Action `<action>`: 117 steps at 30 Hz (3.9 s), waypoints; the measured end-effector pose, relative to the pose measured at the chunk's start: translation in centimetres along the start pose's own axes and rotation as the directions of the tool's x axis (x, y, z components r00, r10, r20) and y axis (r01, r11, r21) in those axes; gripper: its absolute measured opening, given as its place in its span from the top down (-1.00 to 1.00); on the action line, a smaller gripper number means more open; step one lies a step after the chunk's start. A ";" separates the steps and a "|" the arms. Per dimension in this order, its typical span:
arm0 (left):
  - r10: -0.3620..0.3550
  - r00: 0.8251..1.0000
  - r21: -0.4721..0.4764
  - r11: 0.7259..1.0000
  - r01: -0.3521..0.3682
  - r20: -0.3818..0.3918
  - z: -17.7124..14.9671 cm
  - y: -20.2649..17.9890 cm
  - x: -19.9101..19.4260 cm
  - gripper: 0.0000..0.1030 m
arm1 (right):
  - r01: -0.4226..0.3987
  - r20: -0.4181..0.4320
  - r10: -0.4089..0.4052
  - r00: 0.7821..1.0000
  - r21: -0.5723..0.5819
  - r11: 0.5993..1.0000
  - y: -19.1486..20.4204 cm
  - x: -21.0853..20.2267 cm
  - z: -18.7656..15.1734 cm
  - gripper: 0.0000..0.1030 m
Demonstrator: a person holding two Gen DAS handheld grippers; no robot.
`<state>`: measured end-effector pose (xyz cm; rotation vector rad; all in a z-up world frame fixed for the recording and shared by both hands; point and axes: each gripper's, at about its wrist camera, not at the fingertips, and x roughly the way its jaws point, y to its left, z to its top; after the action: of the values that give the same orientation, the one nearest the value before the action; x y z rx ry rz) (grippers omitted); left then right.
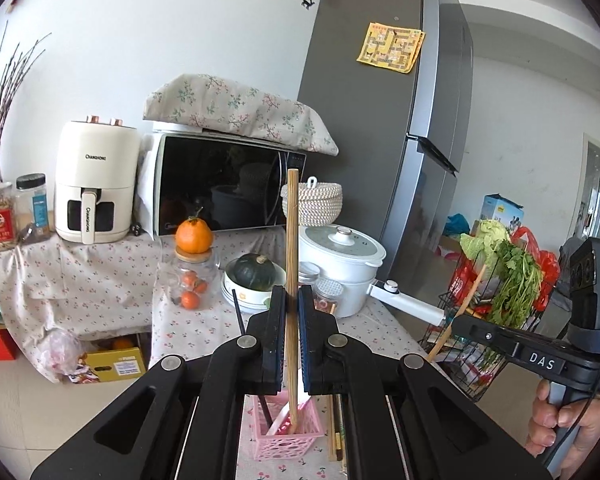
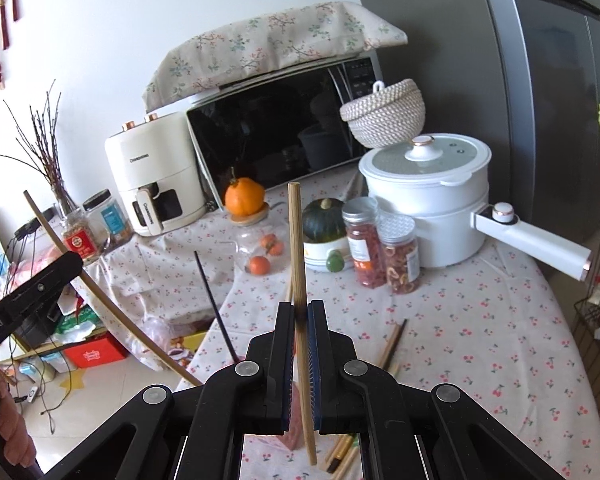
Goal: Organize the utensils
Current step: 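Lift both wooden chopsticks and lower them into the pink holder, then open both tools to release the chopsticks in the holder, then move both tools back down to the remaining chopsticks on the table, then grasp a wooden chopstick with the right tool while the left tool grasps a green-labeled chopstick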
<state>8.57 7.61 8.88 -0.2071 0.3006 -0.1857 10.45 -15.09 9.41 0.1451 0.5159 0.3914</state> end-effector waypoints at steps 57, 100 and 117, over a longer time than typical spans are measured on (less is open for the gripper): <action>0.081 0.915 -0.036 0.994 -0.104 -0.395 -8.0 2.5 6.2 -0.59 | -0.049 -0.008 0.050 0.999 0.109 0.993 0.9 6.4 -2.0 -0.12; 0.137 0.811 0.137 0.988 -0.070 -0.569 -16.9 -2.1 8.3 -1.00 | 0.421 -0.595 -0.371 0.713 -0.059 0.905 -11.4 16.5 -14.7 -1.00; 0.005 0.767 0.043 0.999 0.029 -0.642 -17.1 -3.8 8.3 -0.95 | 0.360 -0.588 -0.351 0.729 -0.108 0.927 -10.6 15.9 -14.4 -0.43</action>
<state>10.49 -0.74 -8.48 -0.0863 0.9854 -0.2755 19.33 -17.93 -12.66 -0.0770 1.1604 0.0395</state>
